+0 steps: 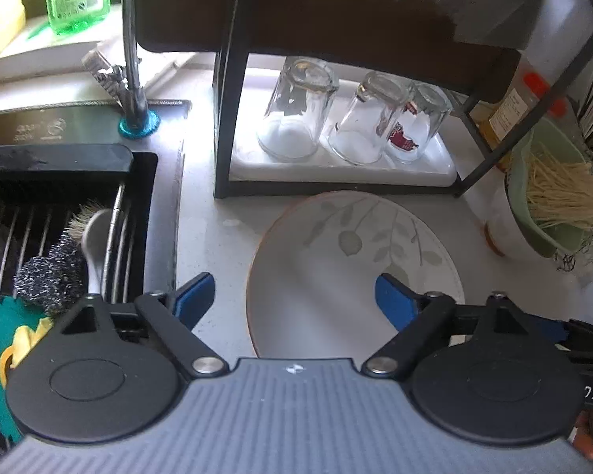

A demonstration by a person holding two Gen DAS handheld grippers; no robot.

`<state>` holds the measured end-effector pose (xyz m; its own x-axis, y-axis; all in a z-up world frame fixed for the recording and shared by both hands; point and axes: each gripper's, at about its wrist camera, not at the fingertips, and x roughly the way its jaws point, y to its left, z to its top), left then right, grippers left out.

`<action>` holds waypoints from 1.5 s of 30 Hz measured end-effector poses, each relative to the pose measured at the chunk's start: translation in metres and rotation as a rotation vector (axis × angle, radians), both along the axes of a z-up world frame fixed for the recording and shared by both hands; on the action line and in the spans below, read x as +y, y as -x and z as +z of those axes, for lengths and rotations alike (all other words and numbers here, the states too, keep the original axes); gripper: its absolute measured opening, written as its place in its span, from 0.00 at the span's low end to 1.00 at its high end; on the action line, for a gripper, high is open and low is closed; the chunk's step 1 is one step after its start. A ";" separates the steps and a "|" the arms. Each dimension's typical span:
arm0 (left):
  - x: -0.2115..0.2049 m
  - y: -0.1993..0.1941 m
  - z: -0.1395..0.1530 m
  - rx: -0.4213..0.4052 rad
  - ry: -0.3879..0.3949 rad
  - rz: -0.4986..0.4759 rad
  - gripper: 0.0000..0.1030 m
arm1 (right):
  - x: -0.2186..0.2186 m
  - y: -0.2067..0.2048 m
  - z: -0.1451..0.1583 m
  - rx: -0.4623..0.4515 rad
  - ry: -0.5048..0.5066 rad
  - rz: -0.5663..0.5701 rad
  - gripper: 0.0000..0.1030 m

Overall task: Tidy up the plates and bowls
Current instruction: 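Move both tools to the leaf plate by the dish rack and close on its rim, then lift the second leaf plate with both tools and carry it onto the plate stack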

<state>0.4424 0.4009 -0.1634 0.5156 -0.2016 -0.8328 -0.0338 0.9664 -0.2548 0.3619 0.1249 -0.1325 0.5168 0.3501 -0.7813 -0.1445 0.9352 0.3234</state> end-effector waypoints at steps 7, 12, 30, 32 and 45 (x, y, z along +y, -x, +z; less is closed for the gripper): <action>0.002 -0.016 -0.013 0.031 0.028 -0.040 0.59 | 0.006 -0.015 -0.017 0.065 0.016 -0.016 0.52; 0.007 -0.027 -0.019 0.049 0.030 -0.048 0.50 | 0.008 -0.023 -0.028 0.104 0.008 -0.050 0.37; 0.011 -0.029 -0.026 0.080 0.135 -0.103 0.39 | 0.002 -0.022 -0.029 0.119 -0.038 -0.032 0.15; 0.010 -0.024 -0.017 0.070 0.152 -0.109 0.39 | -0.002 -0.015 -0.024 0.106 -0.041 -0.034 0.15; -0.005 0.014 0.045 0.023 0.199 -0.108 0.39 | -0.032 0.034 0.019 0.035 -0.147 -0.079 0.15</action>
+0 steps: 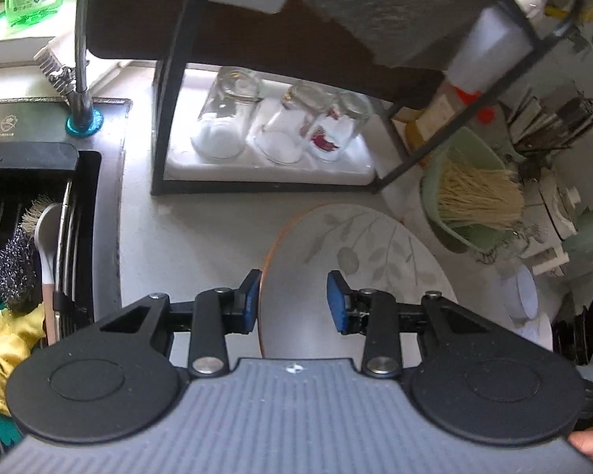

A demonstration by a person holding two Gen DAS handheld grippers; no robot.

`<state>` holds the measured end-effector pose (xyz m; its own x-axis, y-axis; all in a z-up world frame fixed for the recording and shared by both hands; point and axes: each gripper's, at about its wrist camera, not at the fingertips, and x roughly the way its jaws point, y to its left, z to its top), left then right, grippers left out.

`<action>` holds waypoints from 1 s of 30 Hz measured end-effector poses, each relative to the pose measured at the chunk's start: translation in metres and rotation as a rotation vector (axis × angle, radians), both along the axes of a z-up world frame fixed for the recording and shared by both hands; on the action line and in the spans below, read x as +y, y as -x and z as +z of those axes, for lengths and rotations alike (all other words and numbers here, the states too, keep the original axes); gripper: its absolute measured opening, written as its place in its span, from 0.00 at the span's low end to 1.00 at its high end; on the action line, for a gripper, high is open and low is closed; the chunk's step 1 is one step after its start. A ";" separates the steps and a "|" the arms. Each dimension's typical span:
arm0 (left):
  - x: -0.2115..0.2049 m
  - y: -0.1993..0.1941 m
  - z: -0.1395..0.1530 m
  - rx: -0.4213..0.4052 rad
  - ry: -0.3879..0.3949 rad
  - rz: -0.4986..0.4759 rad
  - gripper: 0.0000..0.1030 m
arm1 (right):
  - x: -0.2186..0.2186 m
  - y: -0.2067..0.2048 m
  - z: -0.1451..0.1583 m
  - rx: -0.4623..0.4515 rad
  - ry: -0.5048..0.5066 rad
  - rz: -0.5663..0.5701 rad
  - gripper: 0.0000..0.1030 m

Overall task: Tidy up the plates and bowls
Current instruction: 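Lift the second leaf plate with both tools and carry it onto the plate stack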

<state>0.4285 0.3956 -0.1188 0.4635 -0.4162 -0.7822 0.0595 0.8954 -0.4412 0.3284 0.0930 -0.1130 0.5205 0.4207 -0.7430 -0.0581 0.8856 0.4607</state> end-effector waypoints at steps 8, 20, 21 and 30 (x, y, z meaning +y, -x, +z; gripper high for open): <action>-0.028 0.021 0.016 0.025 0.021 -0.029 0.39 | -0.021 0.023 0.023 -0.040 0.039 0.000 0.15; -0.098 0.058 0.014 0.035 -0.028 -0.066 0.39 | -0.080 0.067 0.005 -0.001 0.006 -0.043 0.15; -0.102 0.060 0.012 0.034 -0.033 -0.069 0.39 | -0.084 0.069 0.003 0.004 0.001 -0.046 0.15; -0.139 0.074 -0.010 0.076 -0.075 -0.075 0.39 | -0.110 0.078 -0.019 0.066 0.006 -0.039 0.15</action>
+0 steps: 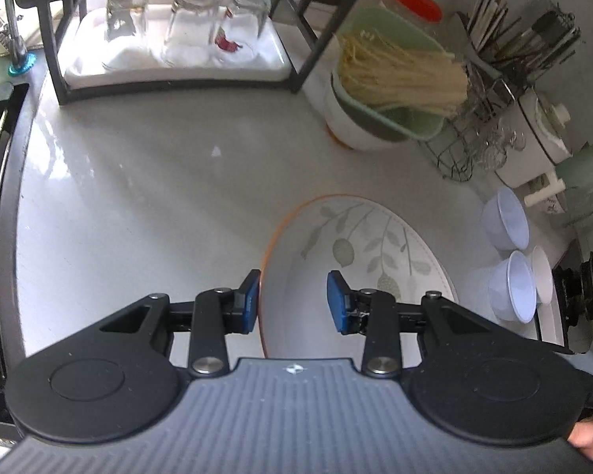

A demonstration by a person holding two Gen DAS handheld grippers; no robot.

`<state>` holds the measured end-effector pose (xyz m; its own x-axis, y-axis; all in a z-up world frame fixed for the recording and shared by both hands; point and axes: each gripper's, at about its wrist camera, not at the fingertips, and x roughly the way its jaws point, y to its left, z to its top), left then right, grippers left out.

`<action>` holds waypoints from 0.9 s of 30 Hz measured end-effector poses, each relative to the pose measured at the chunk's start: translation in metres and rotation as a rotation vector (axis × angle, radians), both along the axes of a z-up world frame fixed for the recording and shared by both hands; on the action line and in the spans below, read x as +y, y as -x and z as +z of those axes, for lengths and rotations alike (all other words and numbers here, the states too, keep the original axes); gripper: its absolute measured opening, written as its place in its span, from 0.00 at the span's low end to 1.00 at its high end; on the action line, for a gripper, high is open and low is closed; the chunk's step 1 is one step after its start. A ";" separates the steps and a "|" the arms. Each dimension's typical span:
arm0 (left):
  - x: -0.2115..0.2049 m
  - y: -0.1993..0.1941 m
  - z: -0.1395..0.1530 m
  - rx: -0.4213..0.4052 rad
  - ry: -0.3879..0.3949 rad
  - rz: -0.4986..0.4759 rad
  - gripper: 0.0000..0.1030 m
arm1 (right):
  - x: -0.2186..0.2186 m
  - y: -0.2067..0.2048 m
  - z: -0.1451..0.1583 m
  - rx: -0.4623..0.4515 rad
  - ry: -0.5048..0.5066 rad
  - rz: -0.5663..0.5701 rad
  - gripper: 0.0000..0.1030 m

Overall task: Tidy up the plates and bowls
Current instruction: 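Lift the second leaf plate with both tools and carry it onto the plate stack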

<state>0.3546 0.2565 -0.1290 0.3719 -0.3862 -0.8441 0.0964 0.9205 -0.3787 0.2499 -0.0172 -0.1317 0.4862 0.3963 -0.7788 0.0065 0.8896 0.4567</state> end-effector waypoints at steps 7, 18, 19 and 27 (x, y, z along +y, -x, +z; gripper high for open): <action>-0.024 0.004 -0.005 0.002 -0.085 -0.061 0.39 | -0.017 0.010 -0.020 0.031 -0.041 0.006 0.16; -0.050 0.008 -0.008 -0.020 -0.199 -0.084 0.39 | -0.023 0.015 -0.032 0.043 -0.062 0.035 0.18; -0.051 0.007 -0.008 -0.020 -0.207 -0.085 0.39 | -0.023 0.015 -0.033 0.046 -0.065 0.036 0.18; -0.066 0.009 -0.019 0.009 -0.288 -0.101 0.39 | -0.026 0.017 -0.029 0.009 -0.014 0.033 0.17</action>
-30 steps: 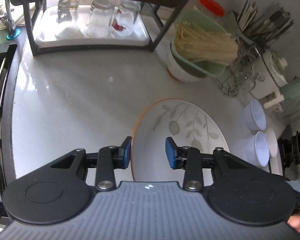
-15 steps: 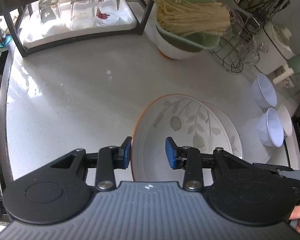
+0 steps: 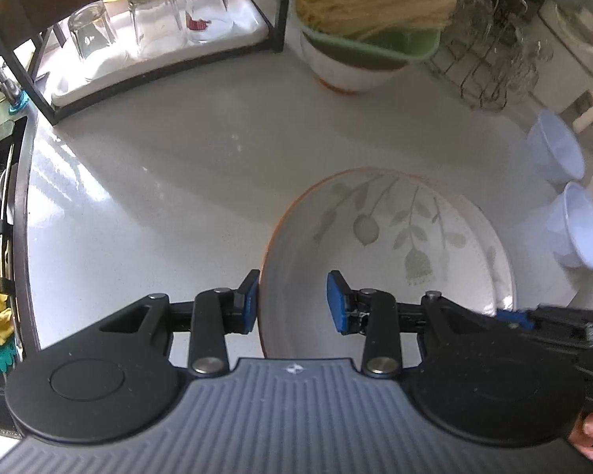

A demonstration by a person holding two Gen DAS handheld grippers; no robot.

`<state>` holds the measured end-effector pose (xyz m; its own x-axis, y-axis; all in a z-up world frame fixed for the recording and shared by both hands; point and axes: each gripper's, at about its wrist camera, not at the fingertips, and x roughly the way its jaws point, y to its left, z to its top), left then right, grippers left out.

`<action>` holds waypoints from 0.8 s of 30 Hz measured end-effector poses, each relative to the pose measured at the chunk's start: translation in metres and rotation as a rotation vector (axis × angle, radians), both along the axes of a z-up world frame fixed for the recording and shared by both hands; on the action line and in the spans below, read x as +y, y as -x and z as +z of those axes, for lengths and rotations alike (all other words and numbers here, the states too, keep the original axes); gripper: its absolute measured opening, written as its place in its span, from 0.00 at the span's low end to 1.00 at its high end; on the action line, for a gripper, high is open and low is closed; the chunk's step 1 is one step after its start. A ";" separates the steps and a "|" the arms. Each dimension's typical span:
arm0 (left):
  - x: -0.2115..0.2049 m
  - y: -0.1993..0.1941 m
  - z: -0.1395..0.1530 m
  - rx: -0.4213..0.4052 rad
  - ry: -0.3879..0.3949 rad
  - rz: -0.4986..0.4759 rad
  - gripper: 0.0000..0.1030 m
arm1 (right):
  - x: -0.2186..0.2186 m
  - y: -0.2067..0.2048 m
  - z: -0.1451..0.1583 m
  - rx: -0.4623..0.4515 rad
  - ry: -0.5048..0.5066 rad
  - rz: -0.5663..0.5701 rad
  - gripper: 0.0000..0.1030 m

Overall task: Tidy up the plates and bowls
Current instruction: 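Lift the second leaf plate with both tools and carry it onto the plate stack, then lower the leaf plate onto the stack and open both tools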

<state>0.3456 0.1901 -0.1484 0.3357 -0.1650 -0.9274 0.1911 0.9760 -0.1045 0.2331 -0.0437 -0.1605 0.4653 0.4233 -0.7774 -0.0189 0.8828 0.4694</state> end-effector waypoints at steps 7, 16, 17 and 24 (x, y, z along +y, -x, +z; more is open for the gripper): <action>0.001 0.002 -0.001 -0.007 0.017 0.055 0.40 | -0.002 0.001 0.003 -0.015 0.032 0.007 0.18; 0.007 0.016 0.016 -0.079 0.068 0.139 0.40 | -0.020 0.000 0.015 -0.058 0.052 -0.025 0.17; 0.007 0.018 0.016 -0.080 0.078 0.152 0.40 | -0.022 0.000 0.016 -0.059 0.048 -0.023 0.16; 0.002 0.035 0.028 -0.103 0.112 0.199 0.40 | -0.025 0.004 0.027 -0.085 0.070 0.013 0.17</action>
